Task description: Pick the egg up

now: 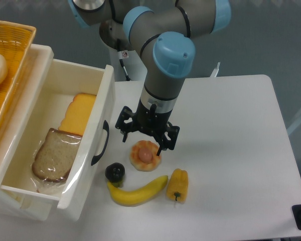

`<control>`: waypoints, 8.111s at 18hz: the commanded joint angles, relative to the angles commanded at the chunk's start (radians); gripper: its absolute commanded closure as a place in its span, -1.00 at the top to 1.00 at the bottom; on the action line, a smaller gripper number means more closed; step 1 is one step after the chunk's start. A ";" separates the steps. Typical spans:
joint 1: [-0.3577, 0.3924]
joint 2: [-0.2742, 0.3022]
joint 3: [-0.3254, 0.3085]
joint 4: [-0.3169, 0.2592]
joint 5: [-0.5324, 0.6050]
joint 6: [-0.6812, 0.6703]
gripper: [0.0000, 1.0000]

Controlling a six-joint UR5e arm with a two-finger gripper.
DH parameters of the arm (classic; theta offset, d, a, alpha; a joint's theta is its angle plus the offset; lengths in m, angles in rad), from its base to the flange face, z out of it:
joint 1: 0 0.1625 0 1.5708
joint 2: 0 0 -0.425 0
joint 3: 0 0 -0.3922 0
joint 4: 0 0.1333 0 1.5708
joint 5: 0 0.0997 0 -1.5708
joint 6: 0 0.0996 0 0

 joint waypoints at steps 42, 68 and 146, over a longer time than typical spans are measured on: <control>0.037 -0.120 -0.247 0.121 0.078 0.531 1.00; 0.052 -0.163 -0.258 0.141 -0.002 0.072 1.00; -0.005 -0.057 -0.081 0.110 0.181 0.654 -0.25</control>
